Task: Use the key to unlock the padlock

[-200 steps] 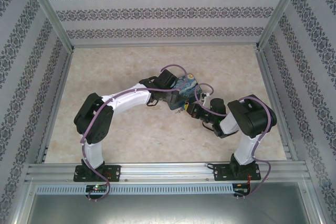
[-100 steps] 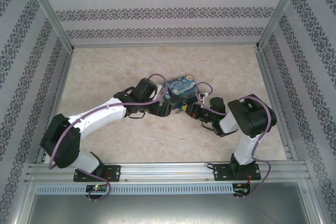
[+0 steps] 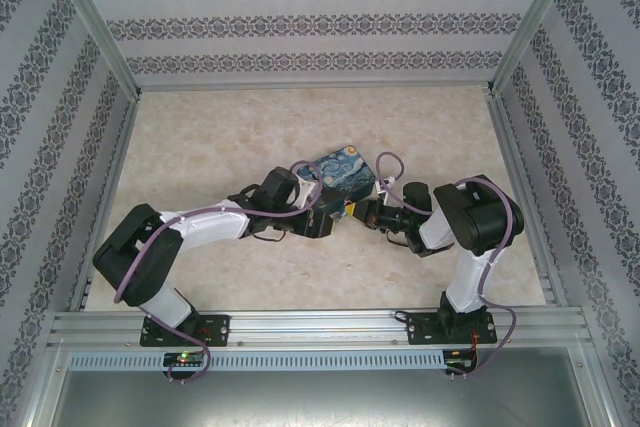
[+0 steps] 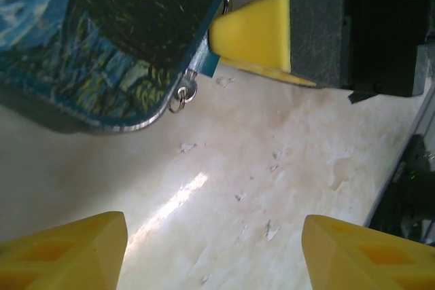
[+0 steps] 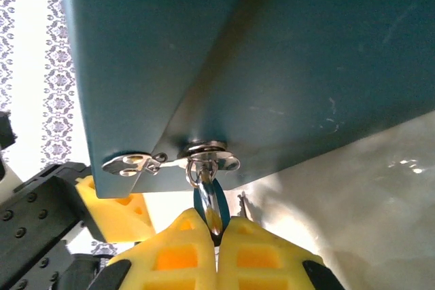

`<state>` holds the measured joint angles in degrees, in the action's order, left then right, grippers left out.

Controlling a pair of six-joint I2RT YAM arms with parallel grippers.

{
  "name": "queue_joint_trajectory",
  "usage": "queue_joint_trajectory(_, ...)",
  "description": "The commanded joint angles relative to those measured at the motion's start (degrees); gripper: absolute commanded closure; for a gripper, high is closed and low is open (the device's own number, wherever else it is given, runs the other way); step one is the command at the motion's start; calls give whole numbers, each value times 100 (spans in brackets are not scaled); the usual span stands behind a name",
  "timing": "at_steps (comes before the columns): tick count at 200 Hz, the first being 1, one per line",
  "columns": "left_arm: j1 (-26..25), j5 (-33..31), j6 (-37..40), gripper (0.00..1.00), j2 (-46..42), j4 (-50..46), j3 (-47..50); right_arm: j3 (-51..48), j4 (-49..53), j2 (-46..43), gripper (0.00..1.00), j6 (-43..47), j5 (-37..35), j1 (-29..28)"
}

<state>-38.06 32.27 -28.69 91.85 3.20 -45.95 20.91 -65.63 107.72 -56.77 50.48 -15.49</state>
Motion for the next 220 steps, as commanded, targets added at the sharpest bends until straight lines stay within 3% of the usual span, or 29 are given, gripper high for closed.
queue_joint_trajectory(1, 62, 290, -443, 36, 253, 1120, 60, 28, -108, 154, 100, -241, 346, 8)
queue_joint_trajectory(60, 62, 315, -912, 49, 795, 2037, 87, 55, -653, 385, 100, -590, 454, 18)
queue_joint_trajectory(117, 67, 177, -1236, 54, 1104, 2676, 323, 54, -1366, 742, 100, -962, 489, 28)
queue_joint_trajectory(220, 59, -28, -1409, 64, 1432, 3105, 190, 39, -1369, 821, 100, -925, 516, 26)
